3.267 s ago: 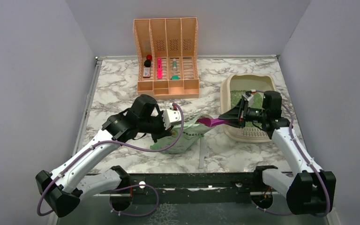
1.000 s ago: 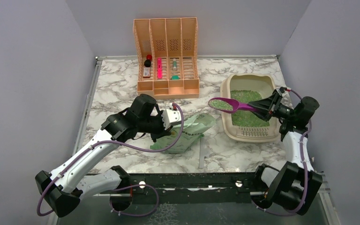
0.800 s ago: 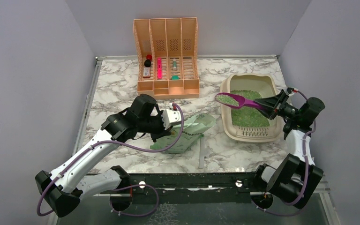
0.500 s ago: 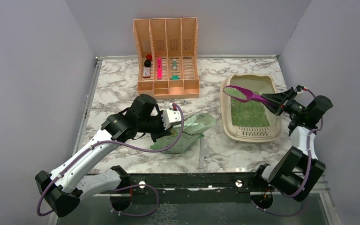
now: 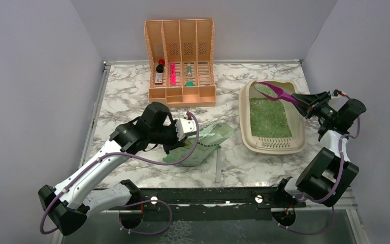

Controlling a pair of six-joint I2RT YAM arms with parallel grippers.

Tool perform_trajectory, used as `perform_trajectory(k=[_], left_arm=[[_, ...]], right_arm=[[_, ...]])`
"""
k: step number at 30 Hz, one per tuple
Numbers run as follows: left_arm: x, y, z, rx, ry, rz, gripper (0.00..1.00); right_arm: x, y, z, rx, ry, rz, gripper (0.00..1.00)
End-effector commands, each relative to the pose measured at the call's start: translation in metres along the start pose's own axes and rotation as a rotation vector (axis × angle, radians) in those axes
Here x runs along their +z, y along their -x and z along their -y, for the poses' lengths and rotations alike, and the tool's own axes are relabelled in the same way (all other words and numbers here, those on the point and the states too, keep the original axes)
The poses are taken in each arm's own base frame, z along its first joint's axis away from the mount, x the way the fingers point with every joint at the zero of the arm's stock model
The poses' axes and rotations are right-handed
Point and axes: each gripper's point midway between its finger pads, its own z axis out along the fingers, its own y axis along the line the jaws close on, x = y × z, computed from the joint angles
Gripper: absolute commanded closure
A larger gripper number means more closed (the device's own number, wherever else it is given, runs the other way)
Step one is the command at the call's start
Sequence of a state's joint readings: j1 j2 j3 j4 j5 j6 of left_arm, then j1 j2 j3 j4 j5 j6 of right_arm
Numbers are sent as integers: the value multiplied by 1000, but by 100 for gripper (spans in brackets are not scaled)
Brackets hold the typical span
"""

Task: Fill the litter box with clean litter
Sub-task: Pour the cat litter into the litter box.

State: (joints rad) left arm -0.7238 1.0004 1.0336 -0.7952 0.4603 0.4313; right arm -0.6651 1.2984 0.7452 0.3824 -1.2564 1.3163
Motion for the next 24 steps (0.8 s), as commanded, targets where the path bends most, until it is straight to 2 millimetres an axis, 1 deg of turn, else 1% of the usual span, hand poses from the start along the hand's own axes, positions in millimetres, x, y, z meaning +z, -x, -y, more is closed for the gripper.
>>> perform_trajectory(k=[1, 5, 8, 13, 20, 24], left_arm=[[-10, 43, -1, 69, -2, 143, 100], [-10, 45, -1, 64, -1, 145, 100], [-10, 44, -1, 59, -3, 142, 100], [-8, 45, -2, 52, -8, 140, 100], [-6, 44, -1, 47, -18, 135, 100], [-4, 44, -1, 51, -26, 132, 100]], right_arm=[[1, 24, 7, -24, -7, 110, 100], [-1, 35, 18, -26, -34, 177, 99], [-2, 39, 30, -25, -74, 207, 99], [-3, 40, 45, -59, -148, 218, 99], [-9, 42, 60, -128, -279, 205, 99], [-8, 42, 63, -129, -291, 177, 99]])
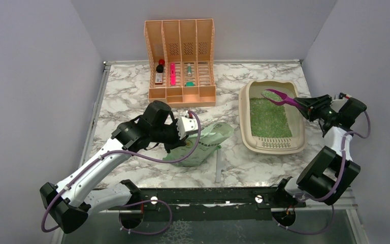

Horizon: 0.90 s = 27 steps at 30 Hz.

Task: Fill the litter box with clean litter
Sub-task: Pour the cat litter into the litter box.

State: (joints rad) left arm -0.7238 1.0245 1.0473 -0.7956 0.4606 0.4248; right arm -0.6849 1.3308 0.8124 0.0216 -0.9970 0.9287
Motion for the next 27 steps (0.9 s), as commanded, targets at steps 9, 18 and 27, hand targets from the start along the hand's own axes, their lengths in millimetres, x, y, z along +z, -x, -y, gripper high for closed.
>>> perform_trajectory(k=[9, 18, 27], left_arm=[[-4, 45, -1, 60, -29, 134, 100], [-3, 47, -4, 45, -23, 130, 100], [-4, 49, -4, 30, -15, 131, 100]], right_arm=[[4, 10, 7, -92, -74, -17, 99], [26, 9, 5, -143, -129, -37, 99], [41, 7, 2, -166, -133, -50, 99]])
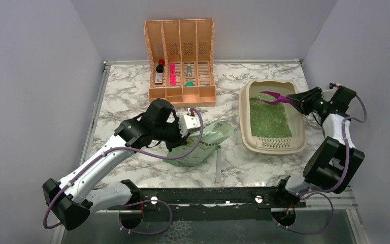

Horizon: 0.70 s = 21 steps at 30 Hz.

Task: Fill the litter box with clean litter
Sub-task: Pour the cat litter into the litter box.

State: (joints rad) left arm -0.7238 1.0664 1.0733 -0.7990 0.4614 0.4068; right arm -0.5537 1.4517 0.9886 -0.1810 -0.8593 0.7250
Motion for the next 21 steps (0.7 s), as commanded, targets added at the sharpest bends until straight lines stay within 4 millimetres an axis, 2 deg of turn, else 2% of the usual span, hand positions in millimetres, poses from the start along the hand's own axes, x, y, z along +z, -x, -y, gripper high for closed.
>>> perform_trajectory(k=[1, 8, 18, 21], left_arm=[[-10, 46, -1, 56, -8, 146, 100], [-9, 46, -1, 51, -7, 143, 100], [-12, 45, 2, 40, -4, 152, 100], [-13, 45, 2, 42, 2, 153, 100]], right_arm=[[3, 11, -4, -37, -12, 30, 99], [1, 4, -4, -49, -20, 14, 99], [-17, -15, -5, -87, -59, -1, 99], [-20, -15, -8, -92, -58, 14, 99]])
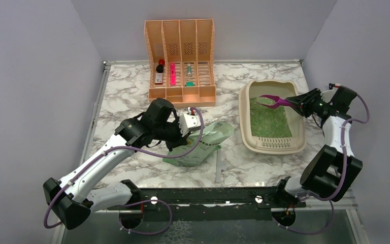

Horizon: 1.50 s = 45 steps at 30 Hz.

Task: Fill the litter box with clean litter
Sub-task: Pour the cat litter into the litter box.

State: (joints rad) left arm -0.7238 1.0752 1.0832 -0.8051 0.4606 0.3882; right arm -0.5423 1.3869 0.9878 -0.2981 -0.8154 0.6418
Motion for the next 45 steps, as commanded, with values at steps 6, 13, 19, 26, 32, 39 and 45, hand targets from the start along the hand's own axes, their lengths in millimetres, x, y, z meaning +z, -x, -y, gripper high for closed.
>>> perform_trajectory(k=[6, 13, 19, 26, 32, 39, 45], left_arm=[[-13, 43, 2, 64, 3, 156, 100], [-13, 42, 2, 59, 3, 151, 100], [-14, 42, 2, 58, 8, 157, 100], [-16, 42, 4, 51, 7, 161, 100], [-17, 40, 6, 49, 4, 163, 100], [-17, 36, 9, 44, -5, 162, 100], [-18, 34, 11, 50, -7, 165, 100]], right_arm=[[-1, 17, -17, -46, 4, 38, 99], [13, 32, -23, -56, 2, 32, 99], [18, 28, -24, -57, 7, 10, 99], [7, 6, -17, -63, -20, -6, 99], [-6, -24, -3, -59, -49, -7, 99], [-25, -49, 4, -59, -103, -10, 99], [-40, -66, 9, -78, -147, 2, 99]])
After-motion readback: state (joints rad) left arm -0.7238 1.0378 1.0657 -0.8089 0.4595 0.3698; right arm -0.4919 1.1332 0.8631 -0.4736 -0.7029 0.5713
